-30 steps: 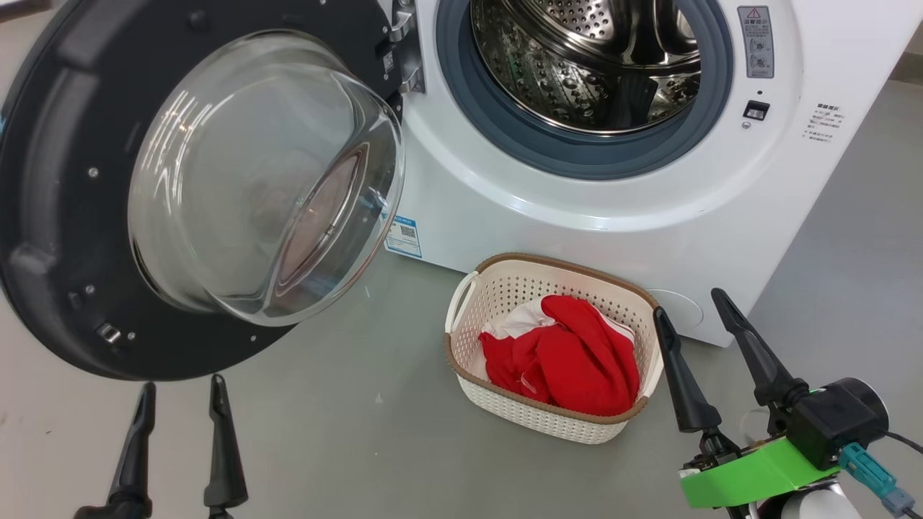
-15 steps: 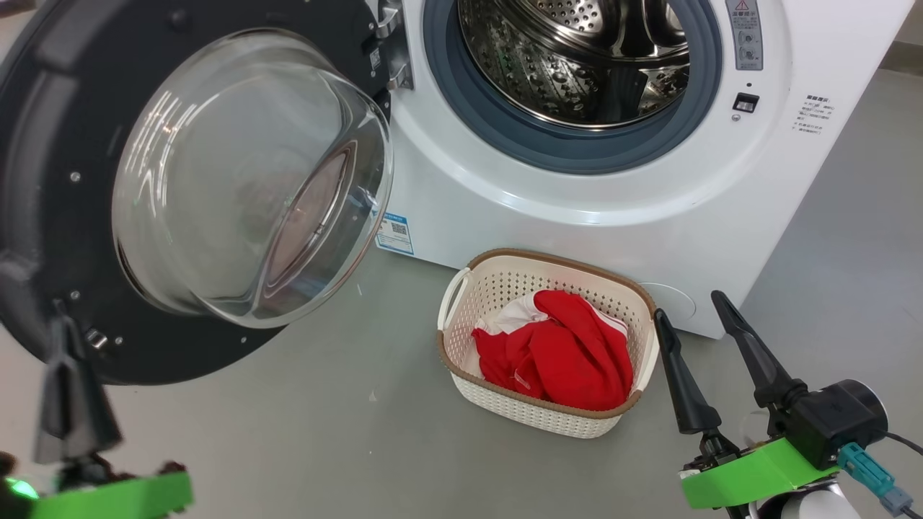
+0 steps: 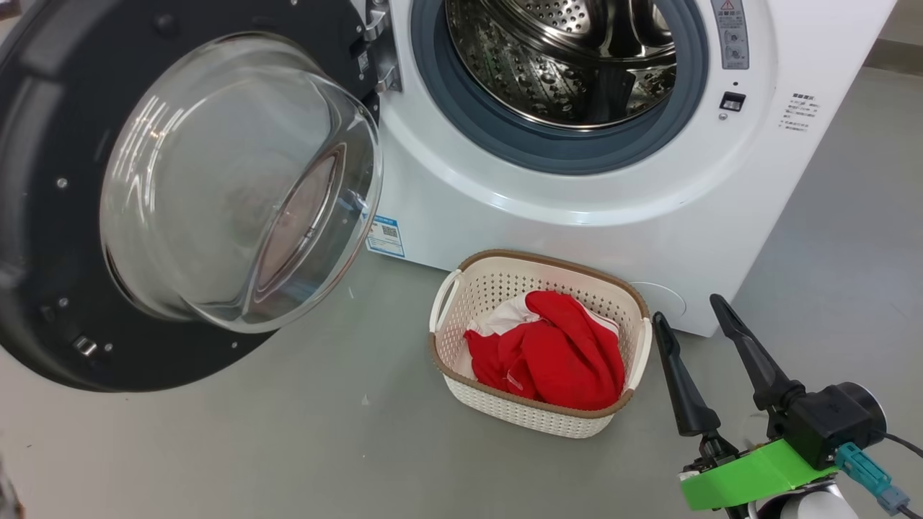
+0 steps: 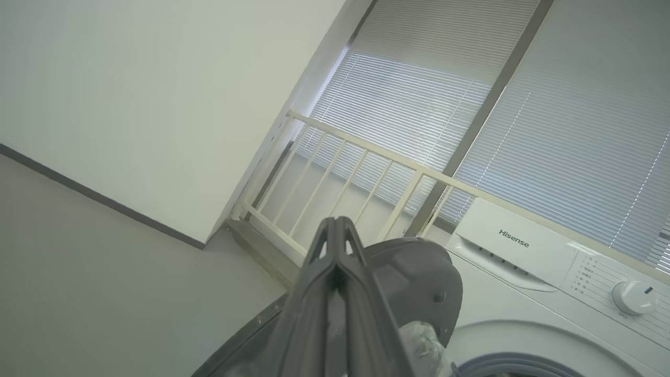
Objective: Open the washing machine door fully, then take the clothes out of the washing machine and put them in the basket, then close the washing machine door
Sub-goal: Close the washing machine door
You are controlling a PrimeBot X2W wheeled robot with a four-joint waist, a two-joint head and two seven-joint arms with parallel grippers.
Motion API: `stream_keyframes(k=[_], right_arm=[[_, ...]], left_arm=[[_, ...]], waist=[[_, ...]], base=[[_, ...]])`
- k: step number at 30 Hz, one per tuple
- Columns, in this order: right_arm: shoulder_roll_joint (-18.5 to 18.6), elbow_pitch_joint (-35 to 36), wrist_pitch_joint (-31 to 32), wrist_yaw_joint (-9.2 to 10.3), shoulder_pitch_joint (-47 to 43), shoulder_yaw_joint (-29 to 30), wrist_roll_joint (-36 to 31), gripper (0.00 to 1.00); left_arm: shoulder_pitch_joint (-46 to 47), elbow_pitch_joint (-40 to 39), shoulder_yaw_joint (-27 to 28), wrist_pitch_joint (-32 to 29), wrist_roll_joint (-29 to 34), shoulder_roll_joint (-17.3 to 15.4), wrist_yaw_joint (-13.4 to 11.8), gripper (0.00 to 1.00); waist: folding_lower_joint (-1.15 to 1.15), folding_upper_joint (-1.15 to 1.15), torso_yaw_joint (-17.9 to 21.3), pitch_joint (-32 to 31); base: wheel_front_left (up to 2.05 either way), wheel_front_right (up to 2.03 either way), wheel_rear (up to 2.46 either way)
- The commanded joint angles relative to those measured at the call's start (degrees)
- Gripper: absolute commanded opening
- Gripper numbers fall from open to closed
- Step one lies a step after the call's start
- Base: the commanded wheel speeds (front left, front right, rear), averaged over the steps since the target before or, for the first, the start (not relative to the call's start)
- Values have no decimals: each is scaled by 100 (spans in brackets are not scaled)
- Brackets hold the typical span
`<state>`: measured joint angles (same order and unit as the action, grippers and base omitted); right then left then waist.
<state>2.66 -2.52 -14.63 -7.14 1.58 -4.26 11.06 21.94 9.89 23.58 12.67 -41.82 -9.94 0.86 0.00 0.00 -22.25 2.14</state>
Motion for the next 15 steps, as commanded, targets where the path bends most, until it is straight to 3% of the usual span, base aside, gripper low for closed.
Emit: stream_keyframes(k=[1, 4, 9, 15], right_arm=[[21, 110, -37, -35, 100, -122, 36, 100], [21, 105, -37, -35, 102, -121, 11, 100], [21, 94, -37, -35, 133, -133, -57, 100], [21, 64, -37, -35, 107, -126, -111, 100]], left_arm=[[486, 220, 267, -162, -289, -359, 134, 0], [828, 658, 384, -290, -538, -518, 177, 0], [1537, 1690, 560, -528, -742, -943, -37, 0], [2255, 2918, 676, -1189, -1178, -1197, -261, 0]], waist=[[0, 0, 36, 8], [0, 0, 62, 17], [0, 0, 149, 56], [0, 0, 217, 90]], base=[[0, 0, 0], [0, 0, 0], [0, 0, 0], [0, 0, 0]])
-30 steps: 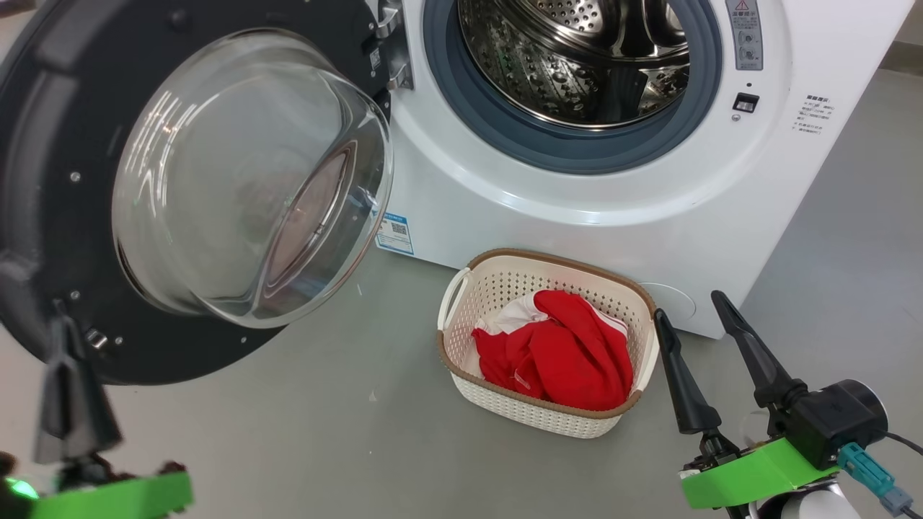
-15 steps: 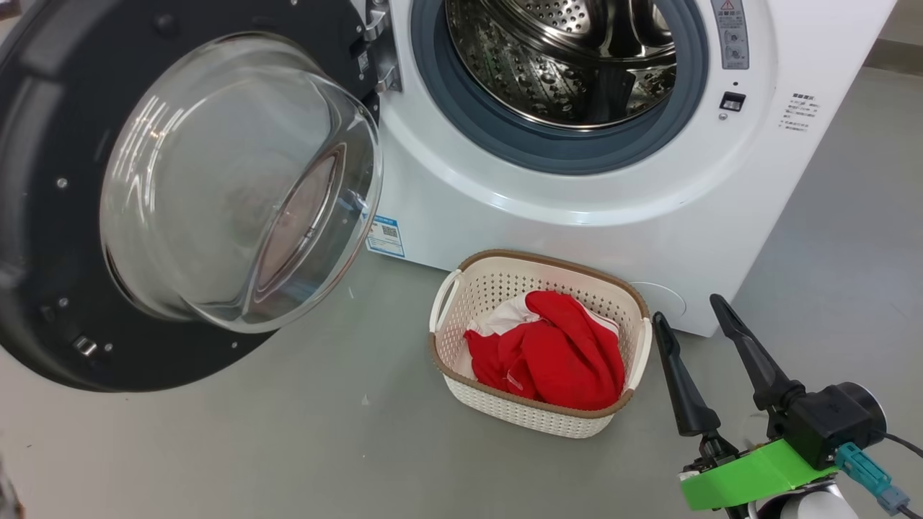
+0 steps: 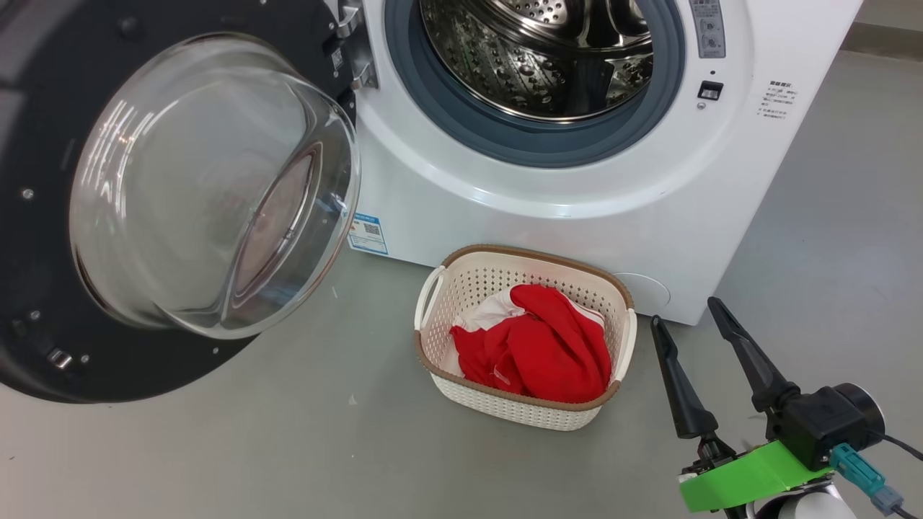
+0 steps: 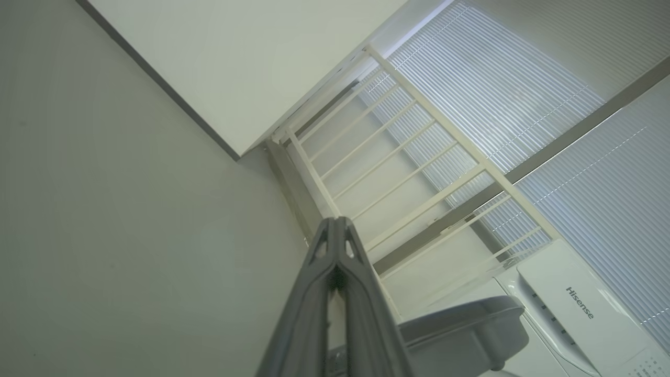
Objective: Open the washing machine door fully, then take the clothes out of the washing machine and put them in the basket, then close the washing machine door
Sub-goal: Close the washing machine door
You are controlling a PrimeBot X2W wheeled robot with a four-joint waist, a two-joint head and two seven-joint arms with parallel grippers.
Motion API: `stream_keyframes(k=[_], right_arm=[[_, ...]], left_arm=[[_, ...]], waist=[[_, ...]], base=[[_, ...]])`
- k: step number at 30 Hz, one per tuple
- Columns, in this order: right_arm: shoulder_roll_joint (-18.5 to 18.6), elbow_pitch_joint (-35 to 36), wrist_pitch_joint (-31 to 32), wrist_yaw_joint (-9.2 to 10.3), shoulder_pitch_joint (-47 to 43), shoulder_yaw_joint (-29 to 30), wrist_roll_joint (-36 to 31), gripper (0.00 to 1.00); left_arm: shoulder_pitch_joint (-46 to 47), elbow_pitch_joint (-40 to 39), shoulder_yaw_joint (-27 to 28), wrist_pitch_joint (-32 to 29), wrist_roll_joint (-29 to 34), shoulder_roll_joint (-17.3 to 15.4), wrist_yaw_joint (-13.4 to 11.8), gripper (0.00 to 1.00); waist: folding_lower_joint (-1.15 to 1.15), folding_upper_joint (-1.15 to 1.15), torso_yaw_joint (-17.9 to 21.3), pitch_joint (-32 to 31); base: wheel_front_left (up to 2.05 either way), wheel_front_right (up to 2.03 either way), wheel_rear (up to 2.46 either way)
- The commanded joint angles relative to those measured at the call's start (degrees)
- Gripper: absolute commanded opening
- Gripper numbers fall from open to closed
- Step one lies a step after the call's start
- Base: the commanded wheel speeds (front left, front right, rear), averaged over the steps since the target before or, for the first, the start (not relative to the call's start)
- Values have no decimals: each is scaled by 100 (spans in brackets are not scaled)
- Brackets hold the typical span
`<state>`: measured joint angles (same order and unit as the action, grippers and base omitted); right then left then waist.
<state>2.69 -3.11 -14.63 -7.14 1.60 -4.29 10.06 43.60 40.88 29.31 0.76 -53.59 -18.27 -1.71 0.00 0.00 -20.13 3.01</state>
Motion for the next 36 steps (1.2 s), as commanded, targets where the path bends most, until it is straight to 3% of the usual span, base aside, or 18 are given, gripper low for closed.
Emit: stream_keyframes(k=[1, 6, 15, 27, 36], right_arm=[[19, 112, -33, -35, 106, -130, -5, 100], [19, 129, 1, -35, 200, -171, -44, 100], [19, 141, 9, -35, 218, -196, -53, 100], [19, 148, 0, -35, 212, -159, -26, 100], [19, 169, -10, -35, 174, -135, 20, 100]], left_arm=[[187, 24, 99, -143, -42, -422, -60, 0], [628, 767, 148, -593, -216, -692, -264, 0], [996, 1529, 107, -1474, -499, -934, -91, 0], [1019, 1794, -102, -2391, -680, -809, 377, 0], [945, 1599, -163, -2941, -845, -667, 539, 0]], waist=[[0, 0, 18, 8], [0, 0, 116, 86], [0, 0, 249, 175], [0, 0, 221, 158], [0, 0, 117, 140]], base=[[0, 0, 0], [0, 0, 0], [0, 0, 0], [0, 0, 0], [0, 0, 0]])
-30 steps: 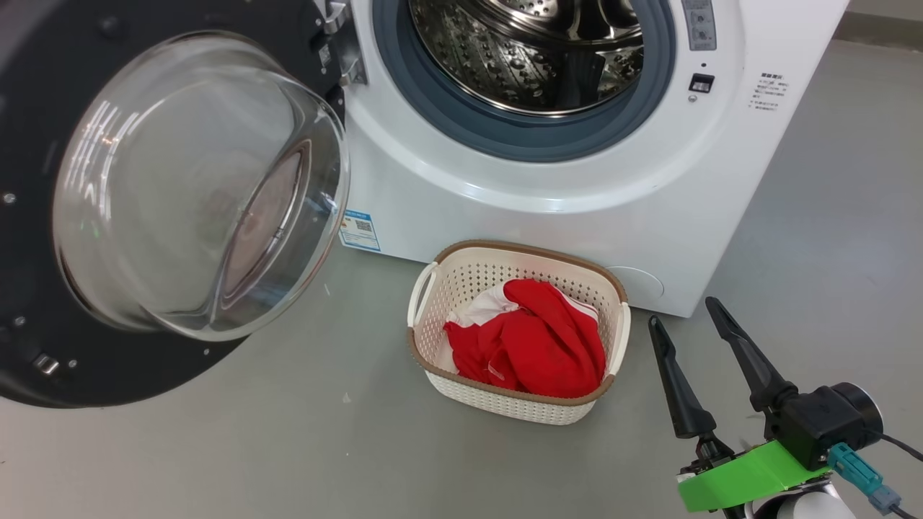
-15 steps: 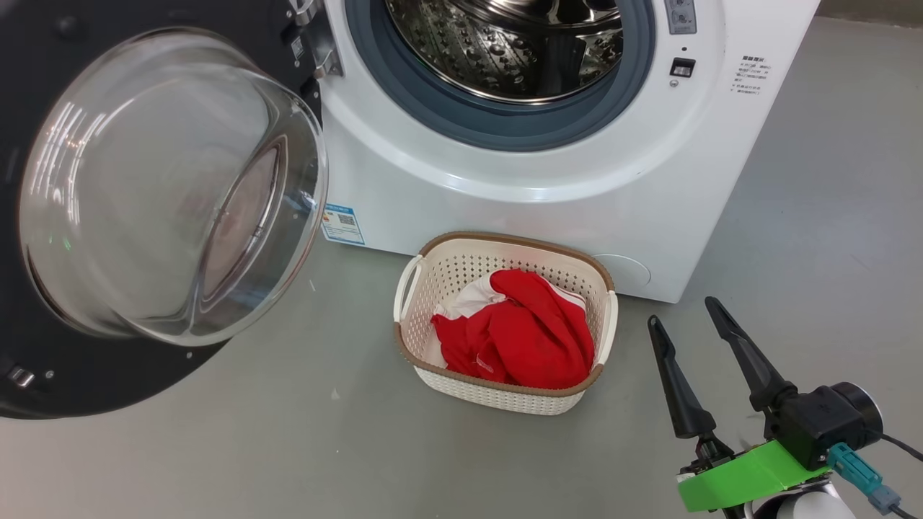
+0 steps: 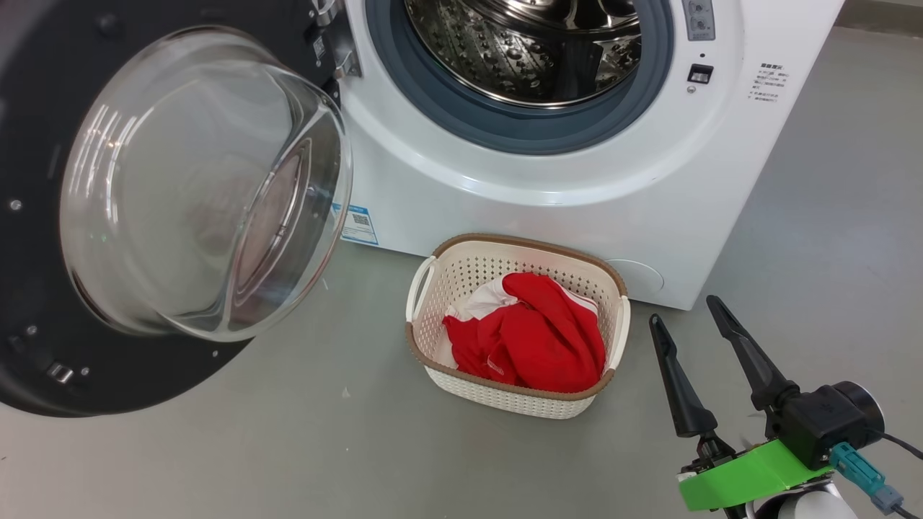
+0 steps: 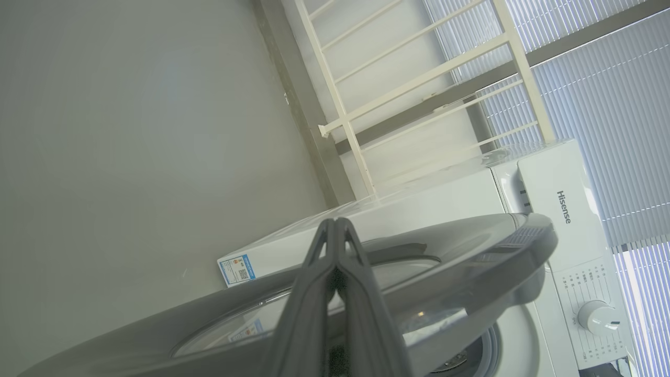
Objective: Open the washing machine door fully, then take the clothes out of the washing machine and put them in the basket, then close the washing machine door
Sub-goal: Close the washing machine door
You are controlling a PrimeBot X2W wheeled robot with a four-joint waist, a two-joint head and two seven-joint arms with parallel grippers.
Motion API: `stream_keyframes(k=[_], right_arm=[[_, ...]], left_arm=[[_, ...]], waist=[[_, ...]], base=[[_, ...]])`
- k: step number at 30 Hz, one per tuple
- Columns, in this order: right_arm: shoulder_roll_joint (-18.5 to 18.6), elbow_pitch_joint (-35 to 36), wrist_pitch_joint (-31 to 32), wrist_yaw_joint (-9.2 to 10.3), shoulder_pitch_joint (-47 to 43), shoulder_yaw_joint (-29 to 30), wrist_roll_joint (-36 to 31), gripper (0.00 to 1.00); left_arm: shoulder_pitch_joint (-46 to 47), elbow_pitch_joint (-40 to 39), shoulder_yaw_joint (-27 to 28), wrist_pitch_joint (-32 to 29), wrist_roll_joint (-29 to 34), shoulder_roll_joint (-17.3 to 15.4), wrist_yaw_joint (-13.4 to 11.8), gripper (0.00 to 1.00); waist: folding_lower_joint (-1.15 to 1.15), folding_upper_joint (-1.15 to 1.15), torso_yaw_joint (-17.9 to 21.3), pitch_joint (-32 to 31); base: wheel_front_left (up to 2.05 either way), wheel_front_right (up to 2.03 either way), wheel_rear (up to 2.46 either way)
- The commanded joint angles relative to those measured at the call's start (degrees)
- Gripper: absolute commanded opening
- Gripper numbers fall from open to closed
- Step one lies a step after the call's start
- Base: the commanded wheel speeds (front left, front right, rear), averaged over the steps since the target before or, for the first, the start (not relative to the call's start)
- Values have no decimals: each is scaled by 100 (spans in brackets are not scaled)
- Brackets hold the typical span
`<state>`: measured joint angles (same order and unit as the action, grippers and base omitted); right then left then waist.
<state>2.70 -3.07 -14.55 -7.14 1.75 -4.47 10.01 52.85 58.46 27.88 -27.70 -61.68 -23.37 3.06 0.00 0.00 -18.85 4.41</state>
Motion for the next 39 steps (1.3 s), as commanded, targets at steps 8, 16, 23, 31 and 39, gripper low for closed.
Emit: stream_keyframes(k=[8, 16, 23, 31, 39], right_arm=[[18, 173, -27, -35, 162, -109, 81, 100], [18, 121, -38, -35, 192, -140, 166, 100], [18, 105, -42, -35, 186, -126, 229, 100], [18, 157, -44, -35, 163, -136, 330, 100], [18, 178, -44, -35, 153, -126, 404, 100]], left_arm=[[-158, -535, 0, -627, -296, 96, 130, 0], [-550, -1057, 47, -1038, -547, 428, 139, 0], [-923, -1780, 80, -1349, -775, 795, 96, 0], [-1487, -2856, 96, -1648, -1004, 1285, -97, 0], [-2068, -4027, -16, -1881, -1204, 1792, -264, 0]], waist=[[0, 0, -105, 27], [0, 0, -99, 7], [0, 0, -72, -30], [0, 0, -39, -98], [0, 0, 16, -101]], base=[[0, 0, 0], [0, 0, 0], [0, 0, 0], [0, 0, 0], [0, 0, 0]])
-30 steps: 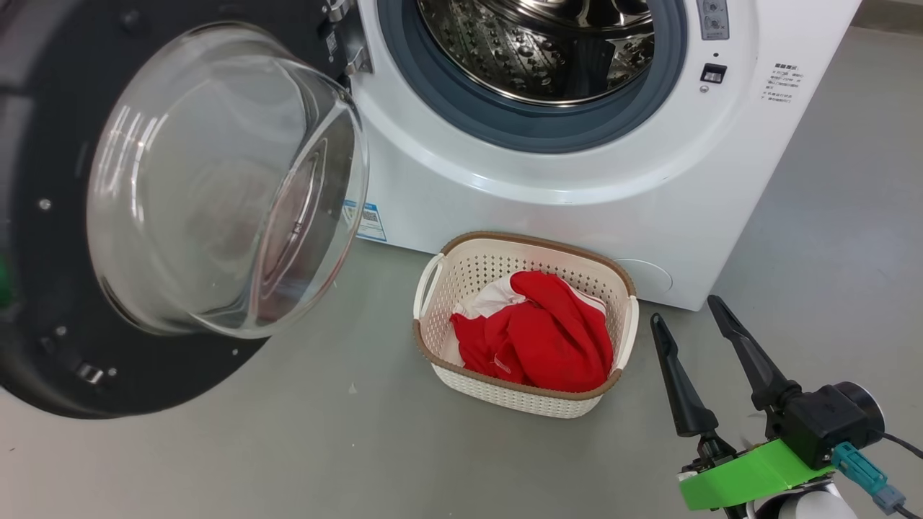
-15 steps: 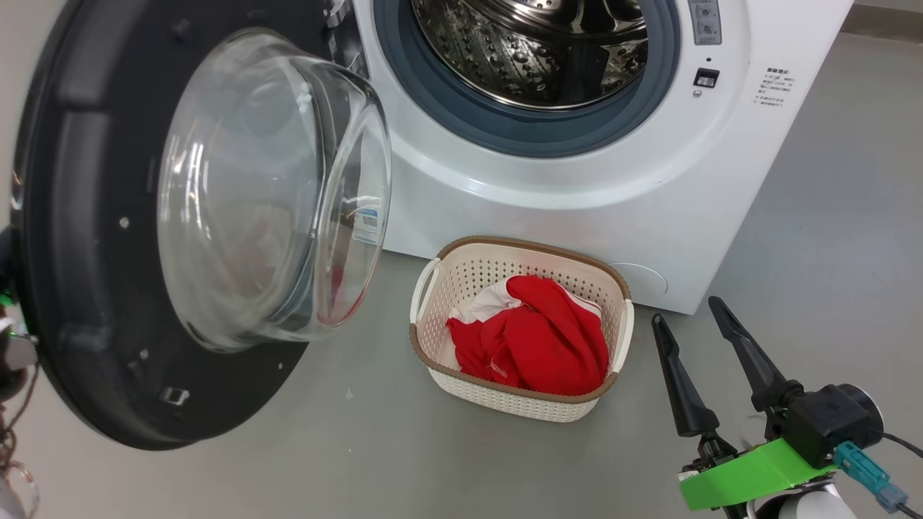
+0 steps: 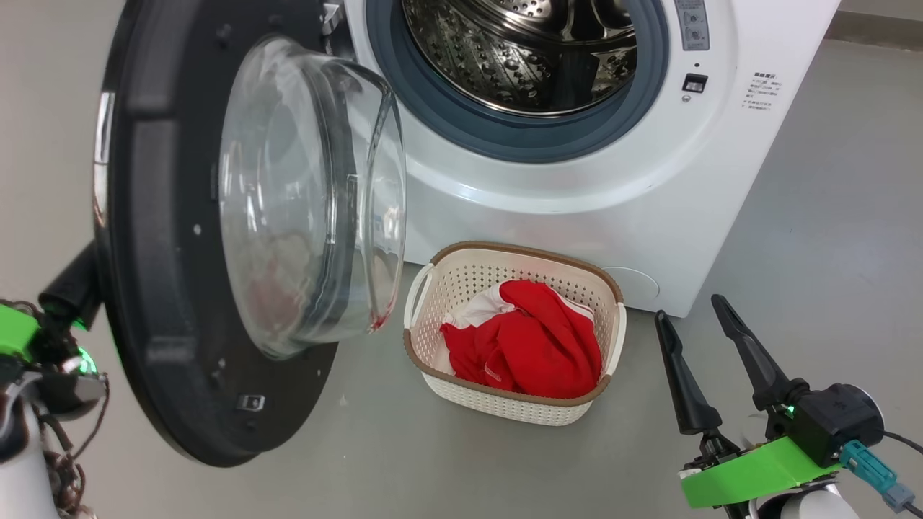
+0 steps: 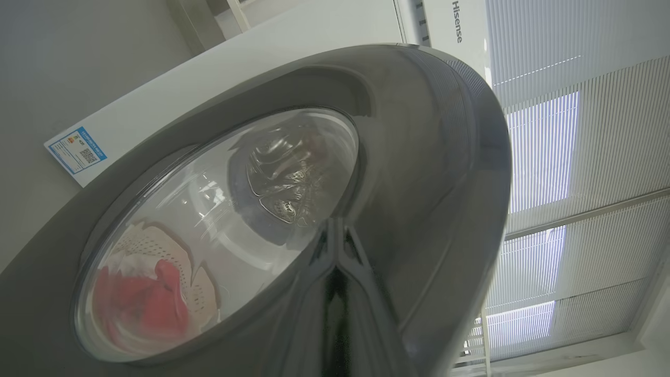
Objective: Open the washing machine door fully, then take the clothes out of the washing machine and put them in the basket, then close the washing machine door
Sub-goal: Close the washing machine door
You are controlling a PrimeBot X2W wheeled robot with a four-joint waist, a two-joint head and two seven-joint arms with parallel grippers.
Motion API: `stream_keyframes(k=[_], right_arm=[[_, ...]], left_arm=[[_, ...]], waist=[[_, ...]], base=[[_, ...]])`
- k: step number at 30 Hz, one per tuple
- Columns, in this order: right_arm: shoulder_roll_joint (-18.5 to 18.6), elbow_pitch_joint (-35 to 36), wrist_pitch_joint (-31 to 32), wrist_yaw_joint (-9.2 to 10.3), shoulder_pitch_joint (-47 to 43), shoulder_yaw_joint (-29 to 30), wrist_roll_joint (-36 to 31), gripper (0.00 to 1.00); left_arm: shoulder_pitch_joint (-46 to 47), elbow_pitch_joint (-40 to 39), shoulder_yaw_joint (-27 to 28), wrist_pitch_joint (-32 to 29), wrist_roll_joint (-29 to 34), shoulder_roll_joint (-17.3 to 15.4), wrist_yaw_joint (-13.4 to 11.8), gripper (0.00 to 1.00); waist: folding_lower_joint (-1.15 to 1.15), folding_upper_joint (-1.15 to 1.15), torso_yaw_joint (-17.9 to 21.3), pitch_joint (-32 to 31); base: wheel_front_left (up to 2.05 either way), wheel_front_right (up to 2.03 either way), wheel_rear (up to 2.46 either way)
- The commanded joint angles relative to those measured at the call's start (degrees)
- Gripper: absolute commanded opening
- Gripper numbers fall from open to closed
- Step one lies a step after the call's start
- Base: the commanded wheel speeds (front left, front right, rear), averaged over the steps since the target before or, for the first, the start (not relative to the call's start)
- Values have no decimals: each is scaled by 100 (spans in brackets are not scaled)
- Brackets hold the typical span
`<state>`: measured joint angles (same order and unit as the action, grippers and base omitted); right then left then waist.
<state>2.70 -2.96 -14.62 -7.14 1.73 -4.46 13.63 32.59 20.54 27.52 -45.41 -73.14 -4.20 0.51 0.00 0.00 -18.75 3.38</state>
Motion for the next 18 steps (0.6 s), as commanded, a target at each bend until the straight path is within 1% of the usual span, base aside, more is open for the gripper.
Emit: stream_keyframes(k=[1, 6, 10, 18], right_arm=[[18, 169, -38, -35, 158, -126, 51, 100], [18, 166, -38, -35, 158, -131, 79, 100], [18, 142, -38, -35, 146, -129, 90, 100], [18, 51, -38, -35, 161, -161, 137, 100]], left_arm=[[-110, -351, -5, -123, -91, -77, -25, 0], [-327, -738, -113, -84, -267, 59, -66, 0], [-511, -1025, -325, 8, -492, 115, -94, 0], [-881, -1383, -1117, 443, -1079, 130, -134, 0]], waist=[[0, 0, 15, 6], [0, 0, 67, 11], [0, 0, 131, 9], [0, 0, 318, 17]], base=[[0, 0, 0], [0, 0, 0], [0, 0, 0], [0, 0, 0]])
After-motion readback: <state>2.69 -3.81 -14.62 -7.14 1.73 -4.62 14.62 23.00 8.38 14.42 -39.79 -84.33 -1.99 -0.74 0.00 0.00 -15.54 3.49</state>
